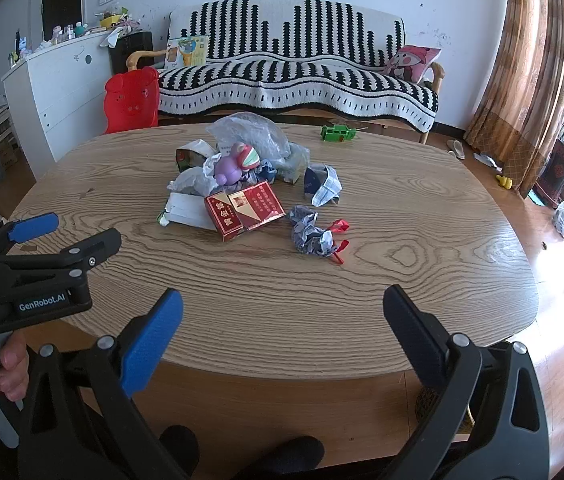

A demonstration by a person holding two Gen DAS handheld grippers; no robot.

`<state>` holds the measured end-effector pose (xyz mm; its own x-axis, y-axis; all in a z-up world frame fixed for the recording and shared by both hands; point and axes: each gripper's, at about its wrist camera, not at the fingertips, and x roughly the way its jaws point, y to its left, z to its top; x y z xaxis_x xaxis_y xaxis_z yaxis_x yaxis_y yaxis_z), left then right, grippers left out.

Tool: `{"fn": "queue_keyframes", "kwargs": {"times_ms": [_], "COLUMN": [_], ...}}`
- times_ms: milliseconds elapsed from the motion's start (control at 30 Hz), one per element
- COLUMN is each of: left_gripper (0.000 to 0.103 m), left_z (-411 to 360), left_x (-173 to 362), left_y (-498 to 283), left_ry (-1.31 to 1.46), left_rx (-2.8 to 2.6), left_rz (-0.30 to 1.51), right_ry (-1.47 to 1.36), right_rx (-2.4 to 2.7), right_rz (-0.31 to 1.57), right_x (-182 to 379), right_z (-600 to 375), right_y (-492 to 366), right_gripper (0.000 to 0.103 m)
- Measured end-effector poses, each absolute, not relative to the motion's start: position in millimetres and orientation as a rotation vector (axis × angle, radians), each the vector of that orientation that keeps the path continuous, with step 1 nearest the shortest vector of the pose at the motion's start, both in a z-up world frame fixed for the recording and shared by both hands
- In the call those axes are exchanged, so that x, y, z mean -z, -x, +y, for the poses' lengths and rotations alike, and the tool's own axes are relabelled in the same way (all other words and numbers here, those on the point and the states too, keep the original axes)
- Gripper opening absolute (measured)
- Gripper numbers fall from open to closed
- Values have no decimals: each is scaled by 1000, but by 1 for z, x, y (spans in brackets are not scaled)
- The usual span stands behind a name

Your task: Collect trash

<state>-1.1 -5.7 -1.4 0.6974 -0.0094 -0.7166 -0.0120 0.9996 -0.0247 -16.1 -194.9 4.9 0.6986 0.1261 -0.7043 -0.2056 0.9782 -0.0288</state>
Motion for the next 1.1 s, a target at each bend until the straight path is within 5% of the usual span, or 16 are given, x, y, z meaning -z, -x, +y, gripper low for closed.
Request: {"fn": "queue_keyframes", "kwargs": {"times_ms": [1100], "left_gripper": [97], "left_z": [13], "left_x": [0], "left_y": [-11], "left_ry": [86], "left_rx": [13], "left_rz": [825], "right_ry": [97], "right_rx": [-195], "right_rz": [779], "right_x": [-4], "right_z": [-199], "right_y": [12], "right_gripper": [97]}}
